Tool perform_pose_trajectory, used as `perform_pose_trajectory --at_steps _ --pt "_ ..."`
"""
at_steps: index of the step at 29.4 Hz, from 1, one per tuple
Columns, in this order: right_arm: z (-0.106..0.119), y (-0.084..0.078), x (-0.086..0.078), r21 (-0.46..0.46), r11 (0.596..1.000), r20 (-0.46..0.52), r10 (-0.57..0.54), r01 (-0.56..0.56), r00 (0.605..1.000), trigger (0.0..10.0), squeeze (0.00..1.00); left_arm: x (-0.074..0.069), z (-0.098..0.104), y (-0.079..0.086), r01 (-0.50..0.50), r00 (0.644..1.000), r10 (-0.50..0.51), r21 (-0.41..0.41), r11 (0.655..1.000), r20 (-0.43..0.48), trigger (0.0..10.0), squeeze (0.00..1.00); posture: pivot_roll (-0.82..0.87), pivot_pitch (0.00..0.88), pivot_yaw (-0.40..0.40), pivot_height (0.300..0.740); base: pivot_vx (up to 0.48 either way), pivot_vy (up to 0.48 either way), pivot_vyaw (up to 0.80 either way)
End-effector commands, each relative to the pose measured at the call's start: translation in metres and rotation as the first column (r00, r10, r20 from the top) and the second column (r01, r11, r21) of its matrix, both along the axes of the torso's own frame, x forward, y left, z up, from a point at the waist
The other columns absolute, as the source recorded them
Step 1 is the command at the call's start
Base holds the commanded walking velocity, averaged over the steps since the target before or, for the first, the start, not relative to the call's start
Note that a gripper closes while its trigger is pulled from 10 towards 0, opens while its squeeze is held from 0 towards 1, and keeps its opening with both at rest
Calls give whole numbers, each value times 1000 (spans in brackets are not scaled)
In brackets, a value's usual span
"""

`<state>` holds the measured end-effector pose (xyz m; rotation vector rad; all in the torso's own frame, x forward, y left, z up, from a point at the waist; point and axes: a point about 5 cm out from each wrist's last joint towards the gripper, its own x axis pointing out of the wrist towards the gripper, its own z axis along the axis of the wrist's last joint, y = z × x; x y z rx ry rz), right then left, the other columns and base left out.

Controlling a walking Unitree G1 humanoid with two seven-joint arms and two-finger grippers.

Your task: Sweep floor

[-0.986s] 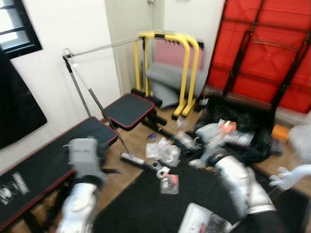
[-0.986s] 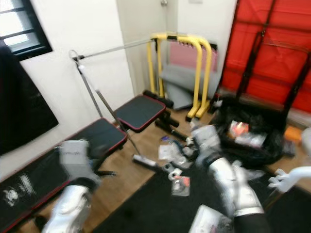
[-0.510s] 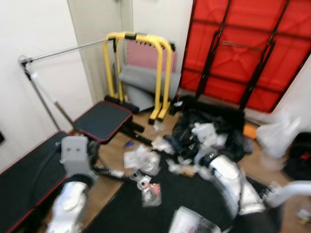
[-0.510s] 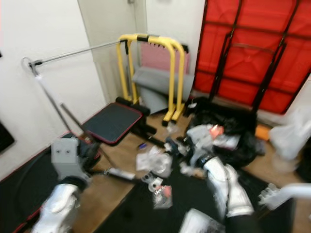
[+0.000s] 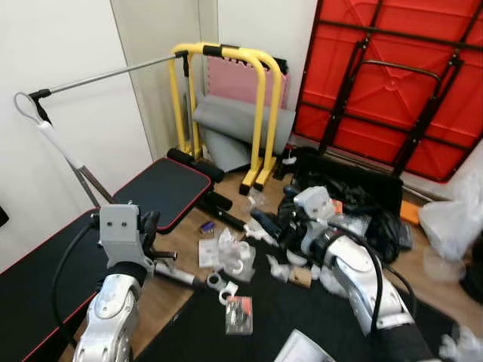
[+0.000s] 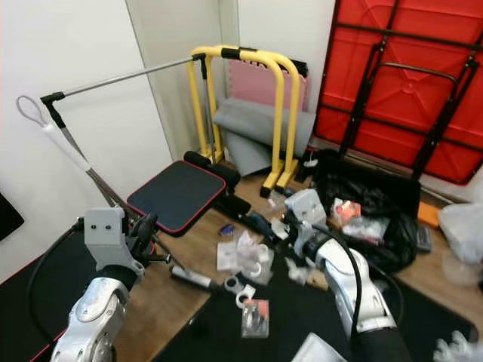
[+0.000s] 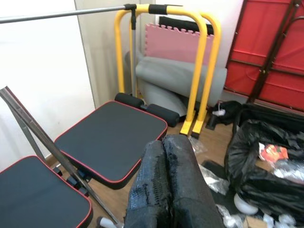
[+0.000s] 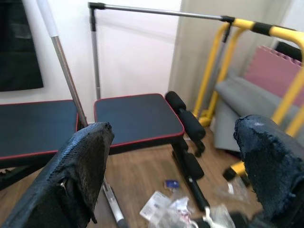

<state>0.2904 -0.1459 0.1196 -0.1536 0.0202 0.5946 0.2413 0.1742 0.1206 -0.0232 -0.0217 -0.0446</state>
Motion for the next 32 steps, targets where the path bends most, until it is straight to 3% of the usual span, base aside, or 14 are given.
perform_pose_trajectory --at_steps 1,14,25,28,30,32 --pt "3 5 -2 2 999 12 44 -44 999 10000 0 -2 -3 -1 9 1000 -9 -2 1000 -13 10000 0 -72 0 -39 740 304 0 800" --pt "5 8 -9 -14 986 -22 163 -163 986 10000 0 -1 -3 0 -1 1000 1 1 1000 -18 10000 0 -72 0 -37 740 44 0 800" --pt "4 7 -11 -25 985 -30 172 -173 985 10000 0 -1 -3 1 -8 1000 8 10 1000 -19 10000 0 -72 0 -32 740 0 0 800" --pt "3 4 -9 -38 990 -34 134 -135 990 10000 0 -2 -3 2 -10 1000 11 15 1000 -19 10000 0 -76 0 -33 740 0 0 800" --pt "0 -5 -2 -67 997 -22 44 -45 999 10000 0 -1 -3 1 -11 1000 12 27 1000 -23 10000 0 -79 0 -39 740 0 0 800" --pt "-1 -11 4 -13 1000 -30 -26 26 999 10000 0 1 -2 -1 -7 1000 8 35 999 -14 10000 0 -81 0 -48 740 0 0 0"
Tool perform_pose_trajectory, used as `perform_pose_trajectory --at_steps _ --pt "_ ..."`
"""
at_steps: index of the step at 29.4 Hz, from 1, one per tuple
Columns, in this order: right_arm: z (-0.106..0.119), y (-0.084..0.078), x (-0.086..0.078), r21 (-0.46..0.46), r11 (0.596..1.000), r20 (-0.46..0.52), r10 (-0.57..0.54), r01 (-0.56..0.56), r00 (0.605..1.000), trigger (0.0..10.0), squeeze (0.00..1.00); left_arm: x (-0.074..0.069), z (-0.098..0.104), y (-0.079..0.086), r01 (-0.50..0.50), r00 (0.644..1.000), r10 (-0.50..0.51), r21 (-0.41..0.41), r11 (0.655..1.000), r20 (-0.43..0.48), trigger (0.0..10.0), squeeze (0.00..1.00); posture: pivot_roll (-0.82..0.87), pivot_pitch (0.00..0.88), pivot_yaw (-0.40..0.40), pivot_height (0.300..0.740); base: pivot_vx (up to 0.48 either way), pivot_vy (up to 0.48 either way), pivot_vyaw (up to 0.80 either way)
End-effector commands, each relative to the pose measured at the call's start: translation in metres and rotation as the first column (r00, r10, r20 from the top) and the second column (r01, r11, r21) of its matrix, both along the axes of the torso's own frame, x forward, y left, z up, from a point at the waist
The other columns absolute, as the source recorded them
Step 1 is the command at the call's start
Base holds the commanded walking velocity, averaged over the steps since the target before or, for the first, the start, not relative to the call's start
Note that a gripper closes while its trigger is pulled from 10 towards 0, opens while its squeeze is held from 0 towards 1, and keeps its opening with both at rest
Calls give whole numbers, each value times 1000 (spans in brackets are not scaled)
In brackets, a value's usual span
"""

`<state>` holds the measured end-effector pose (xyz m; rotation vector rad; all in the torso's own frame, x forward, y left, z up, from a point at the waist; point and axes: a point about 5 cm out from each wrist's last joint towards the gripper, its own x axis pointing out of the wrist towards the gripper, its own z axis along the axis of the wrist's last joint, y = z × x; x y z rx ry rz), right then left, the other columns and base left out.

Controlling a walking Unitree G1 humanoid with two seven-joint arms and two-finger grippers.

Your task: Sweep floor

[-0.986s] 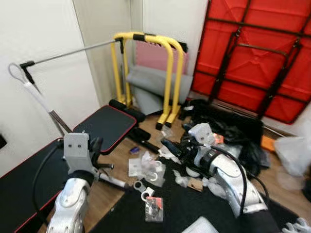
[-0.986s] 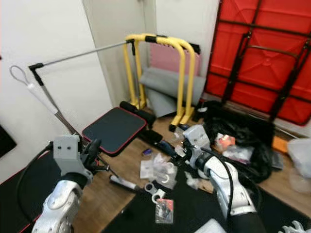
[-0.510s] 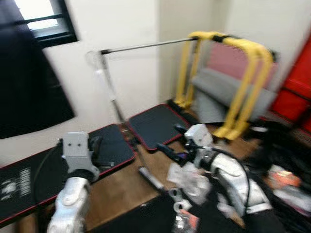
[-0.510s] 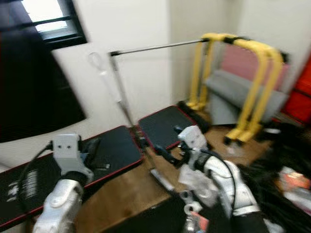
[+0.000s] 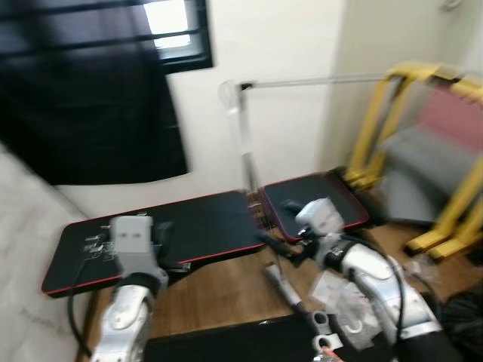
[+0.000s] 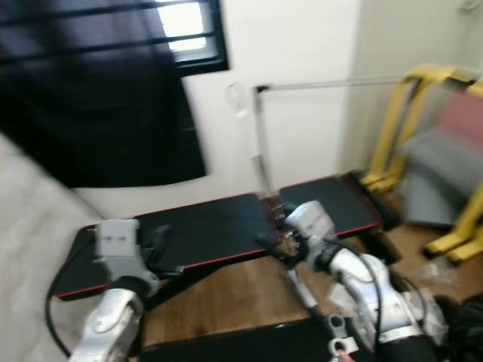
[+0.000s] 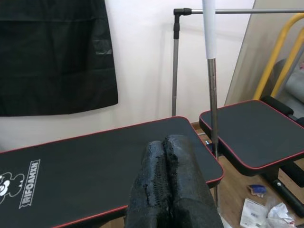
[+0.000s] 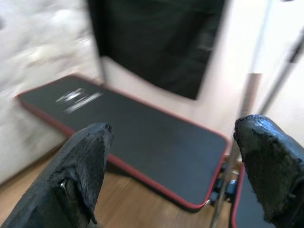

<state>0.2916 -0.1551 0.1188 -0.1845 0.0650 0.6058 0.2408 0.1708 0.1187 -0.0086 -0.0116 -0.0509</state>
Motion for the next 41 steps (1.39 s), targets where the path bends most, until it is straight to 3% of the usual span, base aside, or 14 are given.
perform_pose_trajectory --at_steps 1,5,12,41 --pt "-2 -4 3 34 998 -13 -46 46 999 10000 0 1 0 2 -13 1000 13 17 1000 -1 10000 0 -81 0 -47 740 0 0 0" --pt "-3 -4 3 37 998 -18 -49 50 999 10000 0 1 0 2 -13 1000 13 16 1000 0 10000 0 -79 0 -44 740 139 0 0" --pt "-9 0 -5 20 1000 -33 -1 1 999 10000 0 -1 -1 3 -4 1000 4 18 1000 -4 10000 0 -79 0 -35 740 324 0 800" --pt "-8 4 -4 12 1000 -26 -7 7 1000 10000 0 -2 -2 6 -1 1000 1 12 1000 -12 10000 0 -71 0 -32 740 332 0 0"
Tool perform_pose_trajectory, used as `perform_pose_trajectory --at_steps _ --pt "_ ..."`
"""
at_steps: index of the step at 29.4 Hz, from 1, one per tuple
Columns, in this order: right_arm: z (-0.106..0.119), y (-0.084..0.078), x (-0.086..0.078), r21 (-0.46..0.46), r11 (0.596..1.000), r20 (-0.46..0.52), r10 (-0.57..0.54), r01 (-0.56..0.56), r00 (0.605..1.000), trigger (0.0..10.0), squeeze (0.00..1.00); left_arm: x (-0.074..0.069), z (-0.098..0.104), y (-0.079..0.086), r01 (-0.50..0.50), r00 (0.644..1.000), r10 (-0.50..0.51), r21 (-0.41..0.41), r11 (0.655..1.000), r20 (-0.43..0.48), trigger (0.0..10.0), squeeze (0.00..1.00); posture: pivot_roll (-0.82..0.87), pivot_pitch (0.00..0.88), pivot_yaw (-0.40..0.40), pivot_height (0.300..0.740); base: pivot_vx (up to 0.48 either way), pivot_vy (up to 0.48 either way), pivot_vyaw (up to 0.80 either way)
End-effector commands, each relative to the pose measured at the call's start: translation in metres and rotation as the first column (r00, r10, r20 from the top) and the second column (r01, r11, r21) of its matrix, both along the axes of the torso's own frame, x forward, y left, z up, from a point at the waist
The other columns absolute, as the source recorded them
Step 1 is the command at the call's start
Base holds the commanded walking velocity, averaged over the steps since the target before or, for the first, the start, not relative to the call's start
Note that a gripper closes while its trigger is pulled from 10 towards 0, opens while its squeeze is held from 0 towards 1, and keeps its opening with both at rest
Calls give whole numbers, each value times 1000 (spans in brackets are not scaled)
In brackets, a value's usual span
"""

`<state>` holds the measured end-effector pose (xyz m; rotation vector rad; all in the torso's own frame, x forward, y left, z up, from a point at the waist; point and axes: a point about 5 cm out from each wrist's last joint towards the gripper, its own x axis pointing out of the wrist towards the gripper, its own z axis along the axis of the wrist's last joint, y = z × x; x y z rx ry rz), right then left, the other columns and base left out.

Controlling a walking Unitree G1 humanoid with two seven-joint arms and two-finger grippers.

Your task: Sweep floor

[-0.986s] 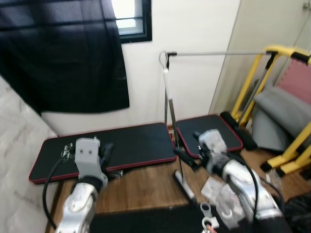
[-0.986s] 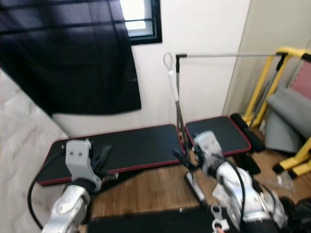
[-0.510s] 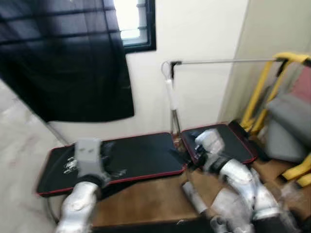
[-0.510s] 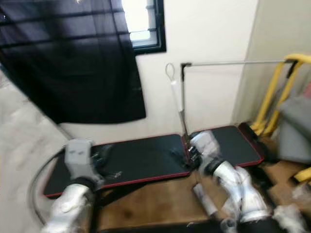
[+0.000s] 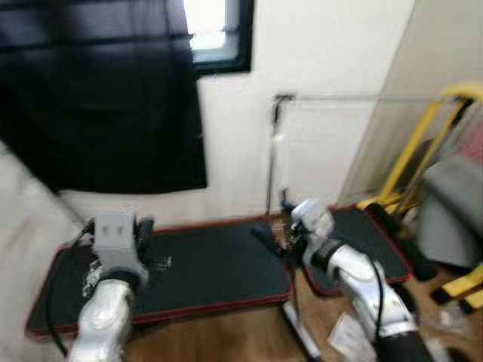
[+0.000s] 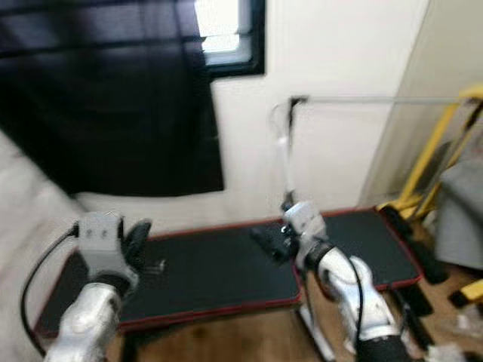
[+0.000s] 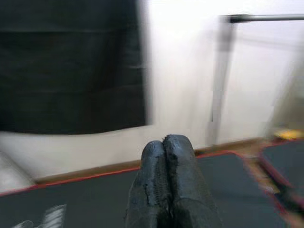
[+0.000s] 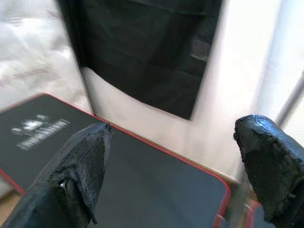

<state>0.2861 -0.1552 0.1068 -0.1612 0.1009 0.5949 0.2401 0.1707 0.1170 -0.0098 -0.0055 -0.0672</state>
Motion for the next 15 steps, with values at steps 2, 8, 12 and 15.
perform_pose_trajectory --at_steps 2,8,12,15 --pt "3 3 2 -14 1000 13 3 -3 1000 10000 0 -2 0 6 -18 1000 18 13 1000 -7 10000 0 -71 0 -32 740 334 0 0" --pt "1 -6 3 -74 997 -3 5 -5 1000 10000 0 -3 0 7 -16 1000 16 15 1000 -8 10000 0 -69 0 -32 740 108 0 0" --pt "0 -16 4 -112 994 -18 -7 5 1000 10000 0 -5 4 2 40 999 -40 27 999 0 10000 0 -64 0 -42 740 0 0 0" --pt "1 -23 8 -118 993 -24 -19 16 1000 10000 890 -8 15 -17 193 981 -194 36 981 23 10000 0 -49 3 -54 740 0 0 0"
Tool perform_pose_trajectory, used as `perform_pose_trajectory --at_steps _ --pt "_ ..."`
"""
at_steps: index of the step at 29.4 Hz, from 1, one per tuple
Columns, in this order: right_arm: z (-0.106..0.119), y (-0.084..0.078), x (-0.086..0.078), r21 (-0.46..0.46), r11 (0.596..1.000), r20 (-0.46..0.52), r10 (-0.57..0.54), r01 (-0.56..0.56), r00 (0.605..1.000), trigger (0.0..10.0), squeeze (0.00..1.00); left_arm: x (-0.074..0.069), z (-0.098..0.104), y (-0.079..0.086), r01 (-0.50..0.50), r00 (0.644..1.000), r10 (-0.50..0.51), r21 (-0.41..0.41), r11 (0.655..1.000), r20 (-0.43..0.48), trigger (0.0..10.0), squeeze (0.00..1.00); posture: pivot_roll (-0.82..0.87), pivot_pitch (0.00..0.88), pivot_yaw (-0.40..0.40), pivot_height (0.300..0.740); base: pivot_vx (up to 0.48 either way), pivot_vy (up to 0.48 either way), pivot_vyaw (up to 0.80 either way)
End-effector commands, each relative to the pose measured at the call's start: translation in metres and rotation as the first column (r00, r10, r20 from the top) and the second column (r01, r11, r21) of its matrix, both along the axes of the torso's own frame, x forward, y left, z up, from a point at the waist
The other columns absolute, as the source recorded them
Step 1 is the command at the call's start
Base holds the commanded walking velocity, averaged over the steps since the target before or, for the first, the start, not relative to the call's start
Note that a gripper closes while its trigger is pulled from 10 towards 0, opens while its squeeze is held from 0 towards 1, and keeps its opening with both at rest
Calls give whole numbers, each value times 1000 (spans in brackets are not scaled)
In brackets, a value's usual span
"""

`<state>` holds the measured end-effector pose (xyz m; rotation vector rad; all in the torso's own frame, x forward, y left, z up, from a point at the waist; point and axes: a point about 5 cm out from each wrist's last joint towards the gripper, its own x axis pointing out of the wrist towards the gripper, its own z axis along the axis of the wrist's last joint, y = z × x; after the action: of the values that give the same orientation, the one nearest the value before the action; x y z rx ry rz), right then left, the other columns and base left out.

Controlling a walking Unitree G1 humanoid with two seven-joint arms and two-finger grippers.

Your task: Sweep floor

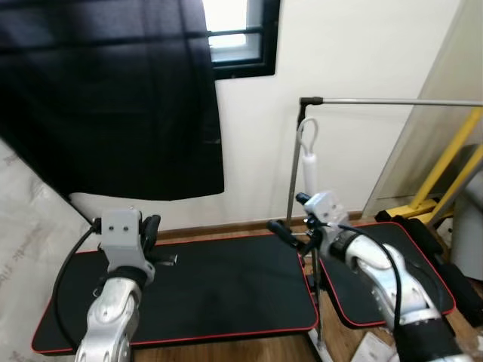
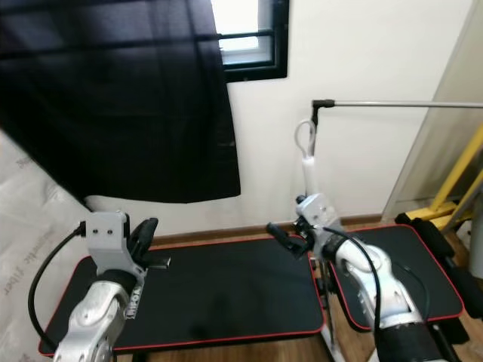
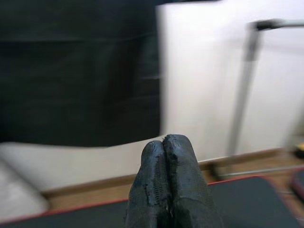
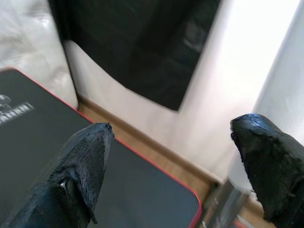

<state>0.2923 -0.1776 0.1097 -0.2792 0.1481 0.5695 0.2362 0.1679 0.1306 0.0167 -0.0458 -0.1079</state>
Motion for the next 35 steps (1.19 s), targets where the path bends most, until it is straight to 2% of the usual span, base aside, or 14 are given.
perform_pose_trajectory --at_steps 1,2,3,5,6,8,9,10,11,13,22,25,28,35 --pt "-2 -1 1 8 1000 -17 2 -1 1000 10000 890 -4 2 -14 153 988 -153 11 988 -18 10000 0 -49 3 -54 740 0 0 0" --pt "-2 -1 1 8 1000 -17 2 -1 1000 10000 890 -4 2 -14 153 988 -153 11 988 -18 10000 0 -49 3 -54 740 0 0 0" --pt "-1 -1 2 16 1000 -21 14 -14 1000 10000 1000 -6 6 -22 219 976 -219 27 975 -15 10000 0 -45 4 -56 740 0 0 0" --pt "-3 2 5 10 1000 -28 5 -5 1000 10000 1000 -11 11 -38 341 940 -341 67 938 -14 10000 0 -32 10 -57 740 0 0 0" --pt "-3 2 5 10 1000 -28 5 -5 1000 10000 1000 -11 11 -38 341 940 -341 67 938 -14 10000 0 -32 10 -57 740 0 0 0" --pt "-6 6 7 -2 1000 -32 -6 6 999 10000 1000 -15 14 -48 408 913 -409 72 910 -13 10000 0 -30 13 -56 740 0 0 0" --pt "-7 8 10 -20 1000 -30 -23 22 999 10000 404 -18 13 -54 457 889 -457 76 886 -22 10000 0 -27 16 -57 740 0 0 0" --pt "-7 8 10 -20 1000 -30 -23 22 999 10000 404 -18 13 -54 457 889 -457 76 886 -22 10000 0 -27 16 -57 740 0 0 0" --pt "-6 5 19 -33 996 -12 -85 85 996 10000 0 -23 9 -63 522 853 -520 91 848 -44 10000 0 -20 18 -68 740 0 0 0" --pt "-4 3 22 -33 993 -4 -111 111 994 10000 0 -24 8 -65 536 844 -533 98 839 -52 10000 0 -20 18 -69 740 0 0 0" --pt "2 -8 25 -11 987 32 -159 159 987 10000 0 -24 10 -65 527 850 -524 93 845 -52 10000 0 -29 23 -74 740 0 0 0" --pt "4 -4 30 -17 985 54 -169 170 984 10000 0 -22 10 -64 511 860 -509 92 855 -43 10000 0 -28 22 -68 740 0 0 0" --pt "2 1 43 -59 971 81 -227 232 971 10000 0 -22 11 -65 505 863 -504 91 858 -38 10000 0 -22 21 -68 740 0 0 0" --pt "2 3 53 -56 964 85 -255 260 963 10000 0 -24 11 -65 507 862 -506 87 857 -36 10000 0 -14 28 -65 740 0 0 0"
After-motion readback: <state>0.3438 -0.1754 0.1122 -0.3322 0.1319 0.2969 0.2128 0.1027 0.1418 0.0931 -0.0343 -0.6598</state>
